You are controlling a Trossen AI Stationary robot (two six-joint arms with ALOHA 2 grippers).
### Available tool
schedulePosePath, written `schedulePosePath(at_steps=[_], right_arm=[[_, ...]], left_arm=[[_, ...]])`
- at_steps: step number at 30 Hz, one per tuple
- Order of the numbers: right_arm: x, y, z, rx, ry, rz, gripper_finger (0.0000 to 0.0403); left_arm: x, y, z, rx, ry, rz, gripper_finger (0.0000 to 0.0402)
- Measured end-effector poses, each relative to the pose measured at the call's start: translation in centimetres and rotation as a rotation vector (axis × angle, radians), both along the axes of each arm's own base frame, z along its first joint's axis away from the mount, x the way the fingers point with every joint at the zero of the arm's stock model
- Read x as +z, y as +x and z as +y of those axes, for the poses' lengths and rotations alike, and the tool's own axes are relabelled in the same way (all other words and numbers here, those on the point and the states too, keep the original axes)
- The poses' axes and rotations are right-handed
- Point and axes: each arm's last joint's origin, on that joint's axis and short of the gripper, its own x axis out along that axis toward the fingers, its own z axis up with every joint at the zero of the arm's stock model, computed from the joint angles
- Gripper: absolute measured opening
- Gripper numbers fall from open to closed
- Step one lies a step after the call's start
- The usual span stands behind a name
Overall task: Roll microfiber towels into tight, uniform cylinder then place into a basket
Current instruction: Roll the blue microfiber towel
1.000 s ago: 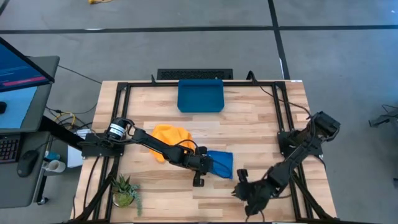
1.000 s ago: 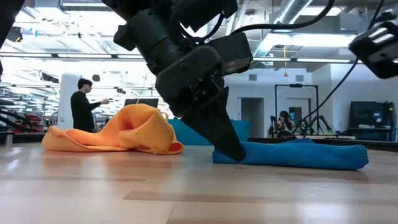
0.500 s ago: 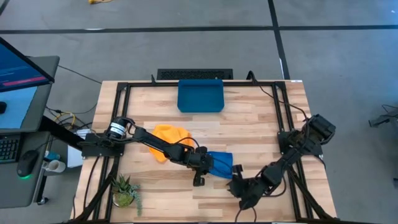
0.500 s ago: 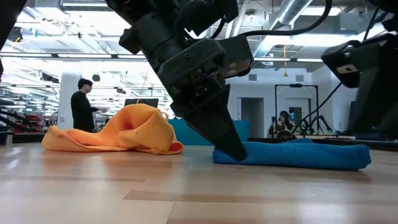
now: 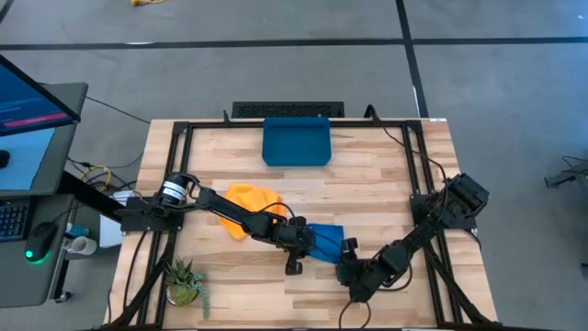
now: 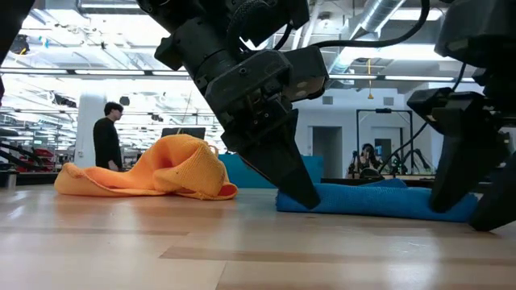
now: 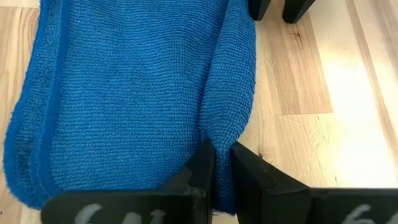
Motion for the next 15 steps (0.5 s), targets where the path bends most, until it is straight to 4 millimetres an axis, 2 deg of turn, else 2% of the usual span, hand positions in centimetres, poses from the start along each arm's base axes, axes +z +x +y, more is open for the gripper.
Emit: schedulePosePath(at_steps=[9, 15], right_arm=[[1.7, 0.5, 0.8, 0.011, 0.000, 0.010, 0.0156], [1.8, 0.7, 0.1, -0.011, -0.040, 0.054, 0.0155]], left_arm=[[0.0, 0.0, 0.0, -0.001, 0.000, 0.000, 0.0023], [0.0, 0.0, 0.0, -0.001, 0.001, 0.001, 0.0023]])
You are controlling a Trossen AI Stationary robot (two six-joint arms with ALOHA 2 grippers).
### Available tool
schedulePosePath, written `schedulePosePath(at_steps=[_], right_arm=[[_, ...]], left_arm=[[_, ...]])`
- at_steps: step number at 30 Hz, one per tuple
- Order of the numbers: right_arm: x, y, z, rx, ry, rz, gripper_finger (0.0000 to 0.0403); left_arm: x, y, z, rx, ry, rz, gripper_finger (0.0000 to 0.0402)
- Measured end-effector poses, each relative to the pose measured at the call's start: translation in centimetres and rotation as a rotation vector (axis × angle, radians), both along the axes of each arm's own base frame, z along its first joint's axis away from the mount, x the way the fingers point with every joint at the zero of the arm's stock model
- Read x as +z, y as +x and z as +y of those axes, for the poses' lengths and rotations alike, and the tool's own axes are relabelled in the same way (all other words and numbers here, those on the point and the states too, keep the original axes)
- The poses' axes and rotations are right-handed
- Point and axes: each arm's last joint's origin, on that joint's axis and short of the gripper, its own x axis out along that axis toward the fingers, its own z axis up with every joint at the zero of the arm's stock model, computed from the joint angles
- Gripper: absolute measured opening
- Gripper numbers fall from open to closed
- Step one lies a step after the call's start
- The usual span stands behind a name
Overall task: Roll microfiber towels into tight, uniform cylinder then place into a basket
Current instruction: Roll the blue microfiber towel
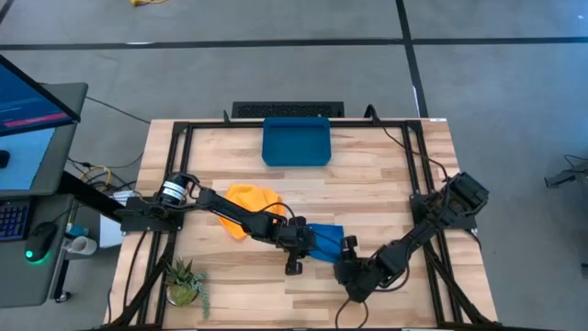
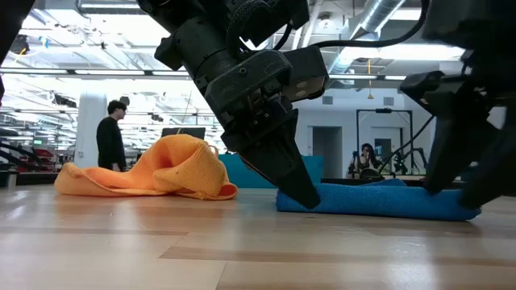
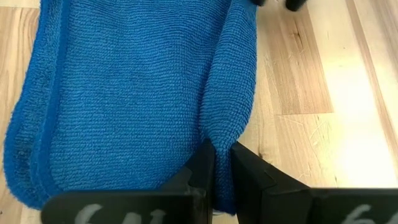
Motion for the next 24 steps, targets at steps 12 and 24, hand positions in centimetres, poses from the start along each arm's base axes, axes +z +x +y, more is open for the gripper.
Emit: schedulePosePath(at_steps=[12, 24], right_arm=[[-1.7, 0.9, -1.6, -0.092, -0.018, 0.101, 0.0154], [-1.9, 1.4, -2.7, -0.237, 0.076, 0.137, 0.0075]], left_arm=[[0.0, 0.0, 0.0, 0.000, 0.000, 0.000, 0.0023], [0.0, 0.0, -0.1, -0.029, -0.024, 0.006, 0.0023]])
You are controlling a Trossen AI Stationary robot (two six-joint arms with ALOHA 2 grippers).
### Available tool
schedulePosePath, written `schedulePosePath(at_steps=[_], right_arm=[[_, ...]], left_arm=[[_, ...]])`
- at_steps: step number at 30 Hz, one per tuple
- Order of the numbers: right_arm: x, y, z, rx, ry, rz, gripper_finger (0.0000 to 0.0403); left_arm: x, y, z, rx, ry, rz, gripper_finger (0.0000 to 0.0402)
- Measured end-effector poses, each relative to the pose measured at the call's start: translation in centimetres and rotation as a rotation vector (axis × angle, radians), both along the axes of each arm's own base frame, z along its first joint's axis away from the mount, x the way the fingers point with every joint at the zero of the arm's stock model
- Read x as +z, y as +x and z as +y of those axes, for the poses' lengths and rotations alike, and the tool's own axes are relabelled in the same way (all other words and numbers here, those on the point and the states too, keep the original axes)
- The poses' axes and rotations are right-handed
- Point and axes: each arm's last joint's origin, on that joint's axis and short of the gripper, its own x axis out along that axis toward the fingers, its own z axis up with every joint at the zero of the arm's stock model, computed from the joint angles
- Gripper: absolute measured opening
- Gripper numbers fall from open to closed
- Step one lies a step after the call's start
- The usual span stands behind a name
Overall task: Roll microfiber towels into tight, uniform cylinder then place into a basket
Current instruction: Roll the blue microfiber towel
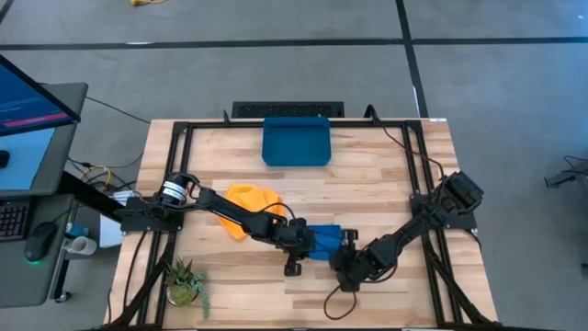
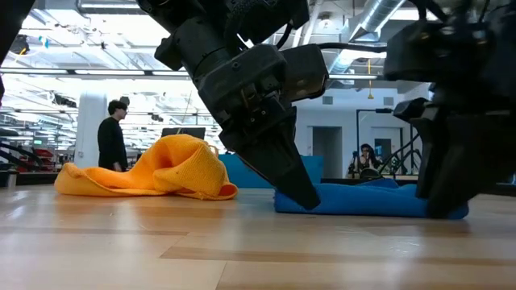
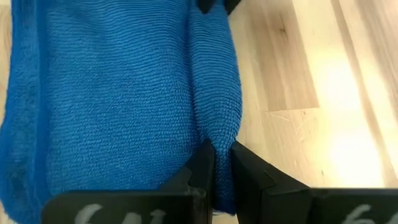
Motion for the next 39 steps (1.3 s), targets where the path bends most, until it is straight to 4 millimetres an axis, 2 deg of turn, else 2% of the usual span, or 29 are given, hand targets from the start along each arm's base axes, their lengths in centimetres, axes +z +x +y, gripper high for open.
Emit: schedulePosePath(at_steps=[3, 5, 11, 15, 20, 27, 32, 35, 39], right_arm=[[0.4, 0.2, 0.2, -0.020, 0.048, 0.021, 0.0027], [0.7, 0.6, 0.5, -0.028, 0.092, 0.026, 0.0012], [2.3, 2.1, 2.5, -0.011, 0.357, 0.063, 0.0031], [3.0, 3.0, 3.5, 0.058, 0.534, 0.034, 0.0016], [3.1, 3.3, 3.1, 0.050, 0.540, 0.033, 0.0010], [2.9, 3.8, 1.5, -0.084, 0.526, 0.066, 0.0011], [2.8, 4.0, 1.1, -0.100, 0.526, 0.066, 0.0009], [2.8, 4.0, 1.1, -0.101, 0.528, 0.066, 0.0013], [2.9, 4.0, 1.2, -0.114, 0.535, 0.069, 0.0010]], left_arm=[[0.0, 0.0, 0.0, 0.008, -0.023, 0.008, 0.0023], [0.0, 0.0, -0.1, -0.001, -0.061, 0.020, 0.0023], [0.1, 0.0, -0.8, -0.056, -0.262, 0.065, 0.0023], [0.1, -0.2, -1.3, -0.115, -0.396, 0.112, 0.0023], [0.1, -0.3, -1.3, -0.128, -0.413, 0.122, 0.0023], [0.1, -0.2, -1.2, -0.097, -0.401, 0.121, 0.0023], [0.1, -0.2, -1.2, -0.097, -0.394, 0.117, 0.0024], [0.1, -0.2, -1.3, -0.115, -0.380, 0.106, 0.0039], [0.2, -0.2, -1.4, -0.132, -0.372, 0.097, 0.0079]])
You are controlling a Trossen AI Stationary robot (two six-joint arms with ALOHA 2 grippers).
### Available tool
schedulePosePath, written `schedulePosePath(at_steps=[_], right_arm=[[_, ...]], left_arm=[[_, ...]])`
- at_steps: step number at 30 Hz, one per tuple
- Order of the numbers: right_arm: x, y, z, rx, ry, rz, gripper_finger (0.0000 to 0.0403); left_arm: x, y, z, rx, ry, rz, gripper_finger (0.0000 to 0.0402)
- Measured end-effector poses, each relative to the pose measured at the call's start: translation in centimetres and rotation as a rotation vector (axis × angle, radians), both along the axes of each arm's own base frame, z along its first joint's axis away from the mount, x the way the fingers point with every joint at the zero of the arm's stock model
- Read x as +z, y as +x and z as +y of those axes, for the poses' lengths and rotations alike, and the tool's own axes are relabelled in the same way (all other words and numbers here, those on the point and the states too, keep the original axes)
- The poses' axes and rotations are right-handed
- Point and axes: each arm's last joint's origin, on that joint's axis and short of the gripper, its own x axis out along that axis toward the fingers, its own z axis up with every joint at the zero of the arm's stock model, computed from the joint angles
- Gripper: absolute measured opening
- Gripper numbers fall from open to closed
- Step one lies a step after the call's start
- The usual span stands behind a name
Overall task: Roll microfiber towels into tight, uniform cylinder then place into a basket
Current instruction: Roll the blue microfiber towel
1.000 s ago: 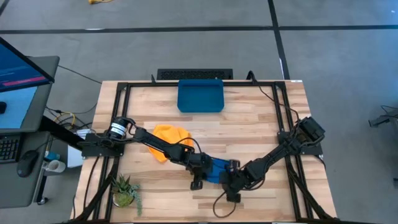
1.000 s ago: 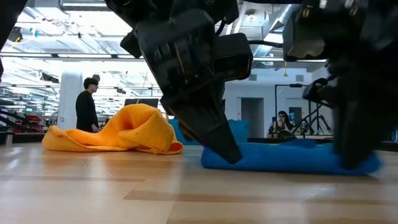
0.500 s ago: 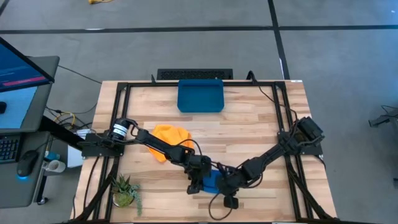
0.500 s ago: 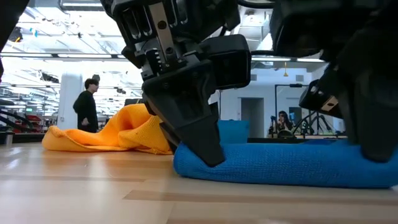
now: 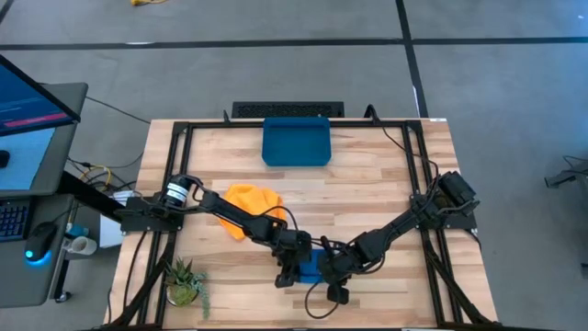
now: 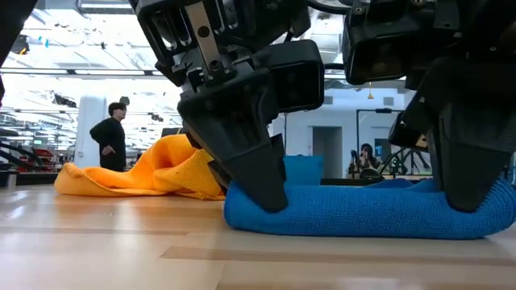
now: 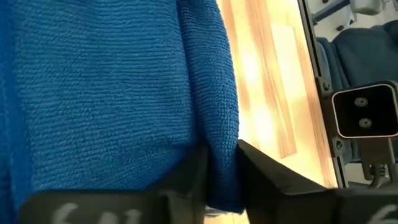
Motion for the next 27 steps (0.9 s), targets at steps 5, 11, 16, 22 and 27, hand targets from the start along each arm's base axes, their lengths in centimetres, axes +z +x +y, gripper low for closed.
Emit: schedulePosePath(at_steps=[5, 11, 16, 22, 27], right_arm=[[0.0, 0.0, 0.0, -0.001, 0.001, 0.001, 0.0012], [0.0, 0.0, 0.0, 0.000, 0.003, 0.001, 0.0010], [0.1, 0.1, -0.1, -0.004, 0.004, 0.004, 0.0011], [0.1, 0.1, -0.2, -0.013, 0.009, 0.008, 0.0010], [0.1, 0.3, -0.5, -0.026, 0.008, 0.007, 0.0012]], left_arm=[[0.2, 0.2, -0.1, -0.013, -0.023, -0.036, 0.0120], [1.3, -0.2, -0.5, -0.020, 0.050, -0.076, 0.0119], [3.4, -1.6, -1.2, 0.006, 0.235, -0.093, 0.0108], [4.4, -3.2, -3.9, -0.018, 0.463, -0.183, 0.0103], [4.7, -4.4, -6.8, -0.101, 0.634, -0.317, 0.0103]])
